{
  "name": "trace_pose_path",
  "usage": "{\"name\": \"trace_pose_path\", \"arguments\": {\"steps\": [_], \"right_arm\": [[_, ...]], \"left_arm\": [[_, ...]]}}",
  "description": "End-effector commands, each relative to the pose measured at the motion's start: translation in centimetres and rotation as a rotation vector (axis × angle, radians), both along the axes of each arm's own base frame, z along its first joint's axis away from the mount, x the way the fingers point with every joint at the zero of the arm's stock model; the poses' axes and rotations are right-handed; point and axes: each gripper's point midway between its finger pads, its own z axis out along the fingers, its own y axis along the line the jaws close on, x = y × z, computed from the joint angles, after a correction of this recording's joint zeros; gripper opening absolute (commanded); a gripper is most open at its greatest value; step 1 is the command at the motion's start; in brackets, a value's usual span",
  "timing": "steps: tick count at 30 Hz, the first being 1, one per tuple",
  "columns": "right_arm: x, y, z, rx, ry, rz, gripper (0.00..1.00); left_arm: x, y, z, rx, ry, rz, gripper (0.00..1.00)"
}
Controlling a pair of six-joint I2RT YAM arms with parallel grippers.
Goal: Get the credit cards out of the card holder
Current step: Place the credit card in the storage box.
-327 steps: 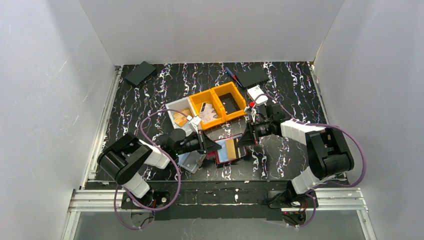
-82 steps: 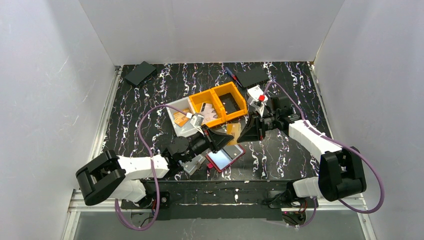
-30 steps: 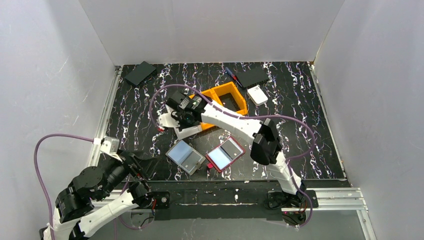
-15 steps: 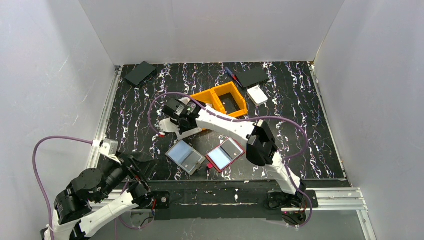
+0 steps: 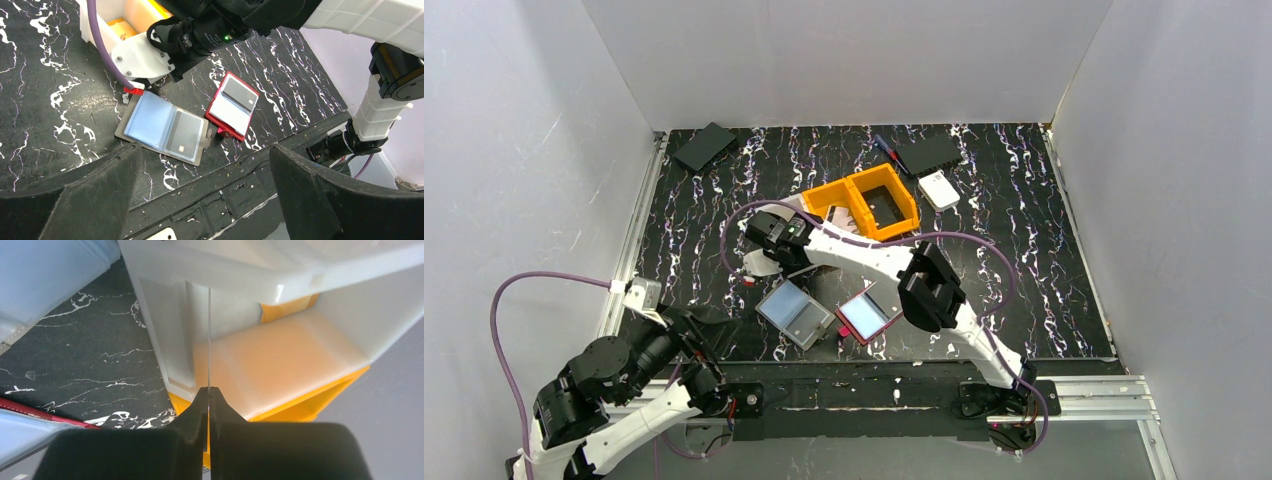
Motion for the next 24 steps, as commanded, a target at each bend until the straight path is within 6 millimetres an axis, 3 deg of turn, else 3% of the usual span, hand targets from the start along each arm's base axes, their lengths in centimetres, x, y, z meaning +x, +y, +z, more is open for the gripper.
{"name": "trace_pose_path", "arguments": {"steps": [1, 7, 10, 18, 24], "right_arm": [[1.0, 0.7, 0.7, 0.014, -0.041, 0.004, 0.01], [1.6, 1.1, -0.2, 0.012, -0.043, -0.001, 0.03], [2.2, 1.4, -0.3, 0.029, -0.054, -0.007, 0.09], [5.0, 2.6, 1.2, 0.153, -0.135, -0.102, 0.41], [6.1, 3.1, 2.0, 0.235, -0.138, -0.155, 0.42]], "left_arm": [[0.2, -0.1, -0.3, 0.012, 0.006, 0.01, 0.98], [0.2, -0.1, -0.1, 0.008, 0.004, 0.007, 0.98], [0.2, -0.2, -0.1, 0.007, 0.005, 0.005, 0.98], [0.3, -0.9, -0.3, 0.007, 0.019, -0.009, 0.98], [0.6, -1.8, -0.2, 0.008, 0.022, -0.021, 0.98]]}}
